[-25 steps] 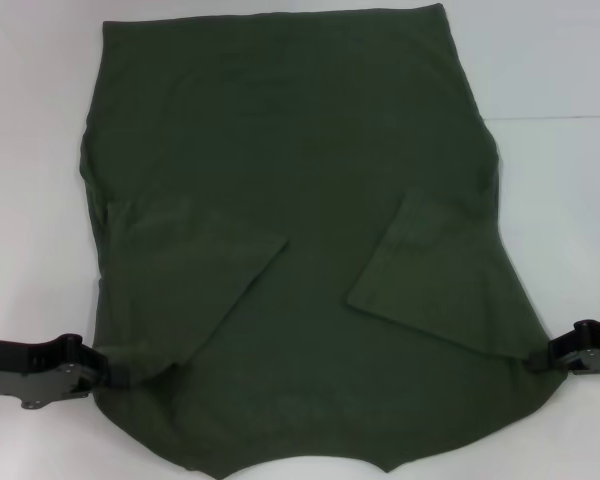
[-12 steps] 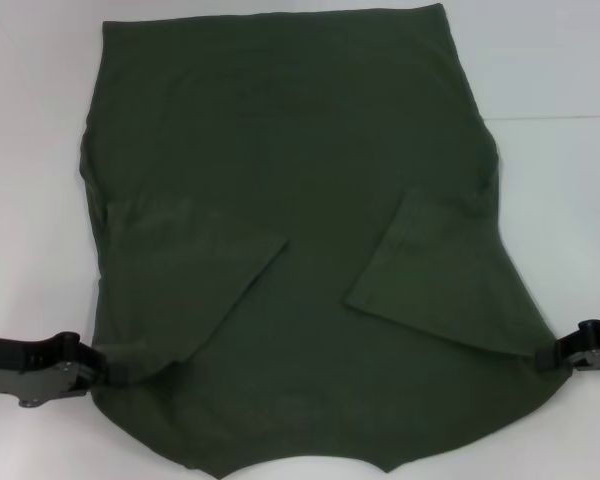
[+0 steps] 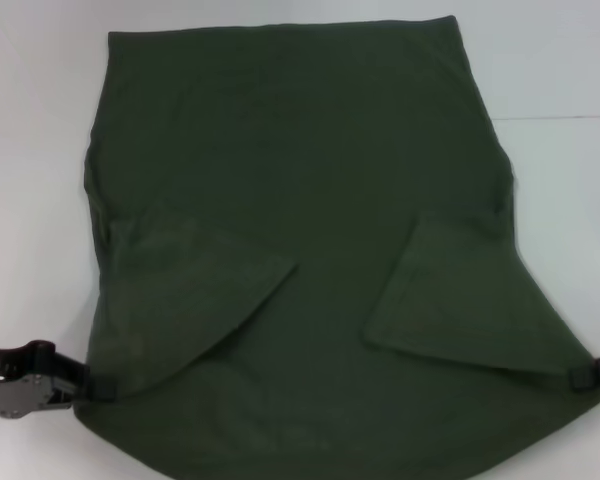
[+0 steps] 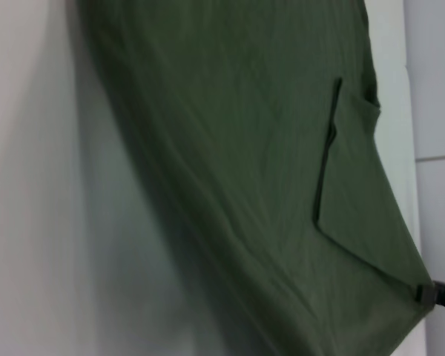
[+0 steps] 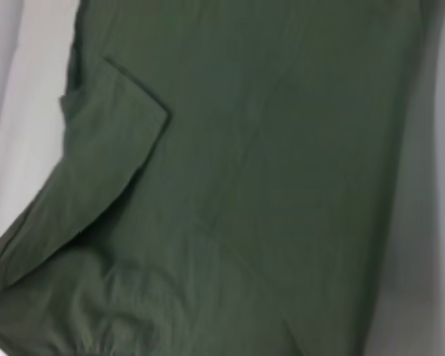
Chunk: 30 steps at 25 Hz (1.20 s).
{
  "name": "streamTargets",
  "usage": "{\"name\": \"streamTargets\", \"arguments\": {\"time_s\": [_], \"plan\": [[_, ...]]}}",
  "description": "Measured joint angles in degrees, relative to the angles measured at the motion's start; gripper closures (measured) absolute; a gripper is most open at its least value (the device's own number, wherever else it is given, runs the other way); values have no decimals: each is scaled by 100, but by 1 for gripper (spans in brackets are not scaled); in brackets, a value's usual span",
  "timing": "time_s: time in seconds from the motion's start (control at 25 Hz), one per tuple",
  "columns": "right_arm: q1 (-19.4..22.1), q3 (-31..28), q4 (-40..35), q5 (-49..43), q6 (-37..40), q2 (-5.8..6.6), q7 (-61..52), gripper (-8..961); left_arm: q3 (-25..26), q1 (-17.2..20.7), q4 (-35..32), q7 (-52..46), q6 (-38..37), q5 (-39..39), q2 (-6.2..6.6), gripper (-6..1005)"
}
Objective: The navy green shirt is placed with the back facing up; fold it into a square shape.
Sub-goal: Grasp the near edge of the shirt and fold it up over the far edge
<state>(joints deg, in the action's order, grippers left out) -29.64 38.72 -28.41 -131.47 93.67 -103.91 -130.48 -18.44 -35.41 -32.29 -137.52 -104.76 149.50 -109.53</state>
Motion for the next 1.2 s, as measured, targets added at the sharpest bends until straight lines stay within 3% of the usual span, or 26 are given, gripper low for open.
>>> {"name": "streamTargets", "arguments": {"time_s": [0.4, 0.64, 0.76, 1.2], "plan": [[515, -582, -379, -8, 870, 59, 340, 924, 87, 146, -210, 235, -946, 66, 45, 971], [178, -1530, -422, 17, 660, 212, 195, 923, 850, -211, -173, -16, -477, -72, 287, 972], [-98, -1752, -432, 32, 415, 248, 109, 923, 978, -423, -149, -142, -110, -370, 382, 972], [-1071, -1777, -334, 96, -1082, -41, 89, 924, 918, -856, 465, 160, 1869, -1148, 258, 971]]}}
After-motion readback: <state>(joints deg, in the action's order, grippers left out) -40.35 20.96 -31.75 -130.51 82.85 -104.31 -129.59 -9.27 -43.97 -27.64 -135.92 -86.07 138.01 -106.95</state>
